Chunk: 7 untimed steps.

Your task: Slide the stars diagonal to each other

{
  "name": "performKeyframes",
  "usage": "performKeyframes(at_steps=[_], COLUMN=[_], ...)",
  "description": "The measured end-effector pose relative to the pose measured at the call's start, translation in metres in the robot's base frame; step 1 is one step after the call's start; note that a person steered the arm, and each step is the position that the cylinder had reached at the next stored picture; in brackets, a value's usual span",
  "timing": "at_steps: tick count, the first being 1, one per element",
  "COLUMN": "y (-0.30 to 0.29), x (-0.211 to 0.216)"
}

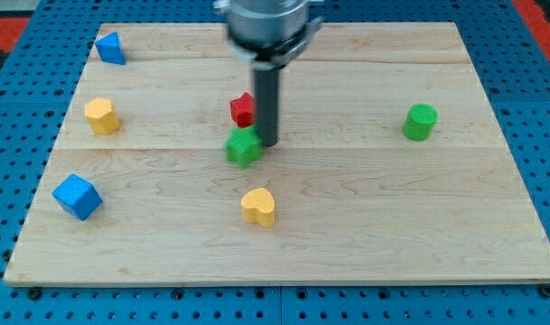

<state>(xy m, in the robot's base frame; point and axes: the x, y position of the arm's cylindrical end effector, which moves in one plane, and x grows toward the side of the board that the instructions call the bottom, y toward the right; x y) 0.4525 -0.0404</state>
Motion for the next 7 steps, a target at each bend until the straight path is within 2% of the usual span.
performKeyframes(at_steps=[1, 2, 3, 5, 6, 7], y=[-0.011, -0.050, -0.090, -0.145, -0.122, -0.146], x=[0.027, 0.029, 0.006, -0.014, -0.048, -0.112])
